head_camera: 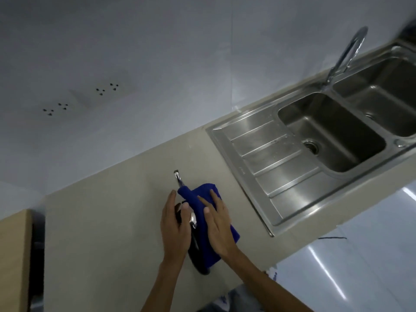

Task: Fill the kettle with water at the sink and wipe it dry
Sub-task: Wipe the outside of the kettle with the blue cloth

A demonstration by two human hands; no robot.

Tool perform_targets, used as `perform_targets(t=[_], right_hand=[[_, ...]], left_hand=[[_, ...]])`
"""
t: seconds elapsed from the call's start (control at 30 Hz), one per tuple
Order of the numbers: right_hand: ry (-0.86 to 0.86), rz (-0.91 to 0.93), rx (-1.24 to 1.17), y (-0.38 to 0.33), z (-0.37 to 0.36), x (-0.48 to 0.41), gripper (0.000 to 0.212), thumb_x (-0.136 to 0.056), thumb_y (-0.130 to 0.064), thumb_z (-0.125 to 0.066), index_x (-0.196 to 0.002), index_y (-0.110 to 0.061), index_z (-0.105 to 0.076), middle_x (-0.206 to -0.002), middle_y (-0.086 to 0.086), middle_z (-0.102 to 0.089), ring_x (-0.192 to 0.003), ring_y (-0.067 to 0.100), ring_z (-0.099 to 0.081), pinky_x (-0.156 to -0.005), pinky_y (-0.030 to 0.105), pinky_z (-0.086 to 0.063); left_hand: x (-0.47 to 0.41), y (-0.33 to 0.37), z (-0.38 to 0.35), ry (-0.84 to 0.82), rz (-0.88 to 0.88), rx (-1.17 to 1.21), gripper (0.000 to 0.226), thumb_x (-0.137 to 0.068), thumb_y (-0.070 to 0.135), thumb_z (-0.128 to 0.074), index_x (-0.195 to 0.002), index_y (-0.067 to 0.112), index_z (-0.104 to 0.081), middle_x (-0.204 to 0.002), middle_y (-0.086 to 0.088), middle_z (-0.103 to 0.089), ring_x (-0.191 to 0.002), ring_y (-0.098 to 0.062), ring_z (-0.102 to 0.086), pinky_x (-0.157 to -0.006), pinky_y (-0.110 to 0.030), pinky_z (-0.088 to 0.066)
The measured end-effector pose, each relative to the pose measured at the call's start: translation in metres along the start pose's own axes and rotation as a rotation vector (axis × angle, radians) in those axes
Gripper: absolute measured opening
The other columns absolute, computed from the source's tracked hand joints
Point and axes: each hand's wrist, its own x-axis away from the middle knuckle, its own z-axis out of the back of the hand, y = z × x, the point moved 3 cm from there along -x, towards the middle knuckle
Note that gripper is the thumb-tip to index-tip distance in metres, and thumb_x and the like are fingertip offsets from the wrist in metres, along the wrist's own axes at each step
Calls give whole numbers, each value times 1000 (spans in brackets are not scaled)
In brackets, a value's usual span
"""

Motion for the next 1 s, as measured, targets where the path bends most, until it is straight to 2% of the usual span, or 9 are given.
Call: perform_targets(t=[0.07, 0.17, 0.33, 0.47, 0.6, 0.7, 0.8, 0.93, 1.0], right_hand=[[-25, -12, -120, 2, -7, 2, 56, -98, -65, -17, -144, -44, -42, -164, -19, -16, -152, 2, -9, -124, 47, -9], [-60, -48, -185, -2, -10, -11, 43, -102, -54, -26, -135, -43, -49, -153, -18, -40, -144, 4, -34, -121, 46, -25], [-78, -182, -376, 16, -9, -36, 45, -99, -60, -33, -123, -39, -65, -119, -2, -69, -110, 16, -64, -106, 45, -45], [11, -248, -394, 44, -22, -7, 55, -98, -66, -28, -140, -38, -49, -142, -7, -55, -134, 17, -48, -117, 51, -31], [66, -85, -186, 12, -19, 7, 54, -94, -72, -21, -142, -52, -35, -154, -27, -35, -151, 2, -14, -125, 37, 4], [70, 19, -214, 5, -14, -18, 50, -102, -54, -26, -133, -32, -57, -137, -15, -59, -135, 6, -45, -121, 40, -20], [87, -106, -303, 32, -11, -25, 54, -102, -55, -22, -125, -26, -62, -120, -12, -66, -113, 3, -58, -107, 42, -39], [110, -234, -362, 32, -31, 16, 38, -92, -74, -25, -130, -74, -29, -139, -50, -30, -139, -13, -26, -125, 36, -14], [151, -111, -257, 8, -30, 14, 42, -93, -72, -23, -135, -69, -28, -148, -43, -29, -146, -6, -21, -124, 32, -8]], left_hand=[[0, 0, -3, 53, 12, 37, 77, -87, 66, -40, -151, 23, -40, -152, -3, -50, -131, -8, -51, -106, -28, -46], [-1, 1, -5, 119, 13, 56, 77, -84, 61, -41, -151, 22, -41, -150, -4, -52, -124, -8, -53, -96, -16, -43], [-4, -7, -7, 178, -16, 49, 71, -84, 53, -43, -149, 26, -42, -149, -3, -53, -132, -21, -55, -109, -43, -47], [-7, -9, -9, 174, -76, 62, 69, -85, 48, -42, -150, 23, -43, -153, -1, -49, -138, -16, -50, -111, -37, -43], [-11, -14, -9, 143, -120, 40, 70, -85, 47, -39, -149, 18, -44, -160, 10, -38, -142, -10, -44, -112, -34, -39], [-14, -18, -9, 125, -114, 42, 69, -83, 45, -38, -149, 25, -43, -161, 14, -36, -143, -8, -42, -114, -37, -38], [-15, -15, -7, 106, -154, 52, 62, -85, 41, -39, -146, 34, -41, -158, 4, -42, -144, -13, -42, -114, -36, -37], [-17, -12, -5, 86, -168, 39, 61, -87, 35, -41, -146, 21, -47, -151, 7, -51, -137, -4, -49, -110, -28, -42], [-16, -7, -5, 62, -149, 44, 56, -89, 27, -42, -144, 20, -49, -126, 36, -61, -111, 21, -55, -93, -12, -47]])
